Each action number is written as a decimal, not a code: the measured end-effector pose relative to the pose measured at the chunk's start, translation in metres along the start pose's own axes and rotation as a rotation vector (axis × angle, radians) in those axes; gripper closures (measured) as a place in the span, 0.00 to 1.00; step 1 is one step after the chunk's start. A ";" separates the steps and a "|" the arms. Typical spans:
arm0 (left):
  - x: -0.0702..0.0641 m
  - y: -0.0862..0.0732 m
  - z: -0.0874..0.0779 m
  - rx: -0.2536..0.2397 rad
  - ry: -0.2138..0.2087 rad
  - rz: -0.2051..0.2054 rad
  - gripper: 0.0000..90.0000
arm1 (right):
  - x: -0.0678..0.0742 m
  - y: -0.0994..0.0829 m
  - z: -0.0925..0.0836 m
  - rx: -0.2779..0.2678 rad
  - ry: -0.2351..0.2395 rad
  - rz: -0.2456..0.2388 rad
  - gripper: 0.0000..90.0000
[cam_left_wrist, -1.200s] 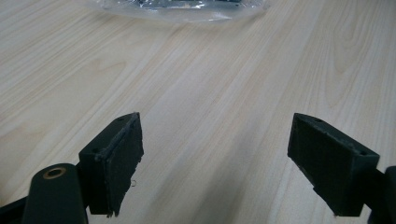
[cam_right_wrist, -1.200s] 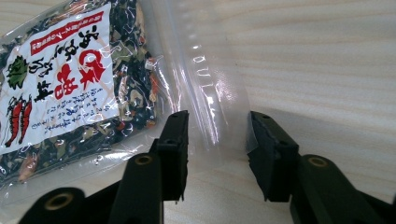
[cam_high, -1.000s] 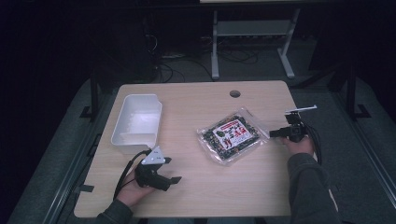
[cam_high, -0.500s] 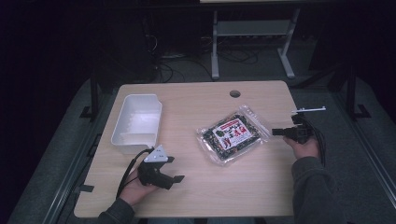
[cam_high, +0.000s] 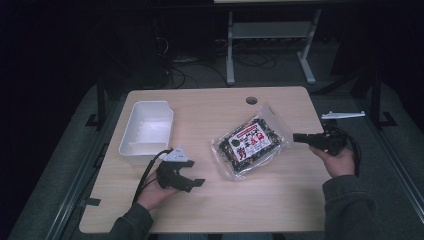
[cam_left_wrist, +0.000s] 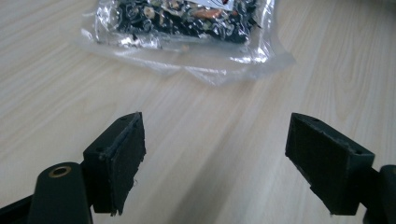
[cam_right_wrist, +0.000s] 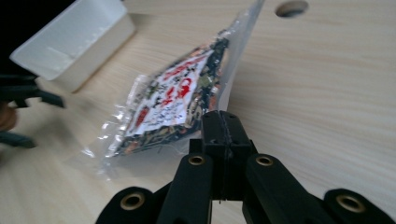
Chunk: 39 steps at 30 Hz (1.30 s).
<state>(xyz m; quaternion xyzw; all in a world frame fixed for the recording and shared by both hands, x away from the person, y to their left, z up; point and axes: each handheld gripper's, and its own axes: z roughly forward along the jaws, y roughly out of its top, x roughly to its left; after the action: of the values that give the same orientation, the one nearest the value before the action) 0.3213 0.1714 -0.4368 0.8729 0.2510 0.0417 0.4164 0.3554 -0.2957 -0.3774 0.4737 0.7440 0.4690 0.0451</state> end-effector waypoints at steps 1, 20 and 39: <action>0.001 0.003 0.001 -0.004 -0.005 0.001 0.22 | 0.004 0.002 -0.003 -0.006 0.008 -0.017 1.00; 0.027 0.059 0.035 -0.037 -0.085 0.031 0.23 | 0.082 0.038 -0.044 -0.025 0.164 -0.296 1.00; 0.039 0.071 0.053 -0.068 -0.185 0.024 0.25 | 0.096 0.049 -0.060 0.021 0.245 -0.399 1.00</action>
<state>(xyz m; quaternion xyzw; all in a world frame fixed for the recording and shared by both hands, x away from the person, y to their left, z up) 0.3986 0.1156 -0.4236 0.8614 0.1993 -0.0255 0.4665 0.3048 -0.2576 -0.2719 0.2571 0.8277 0.4970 0.0414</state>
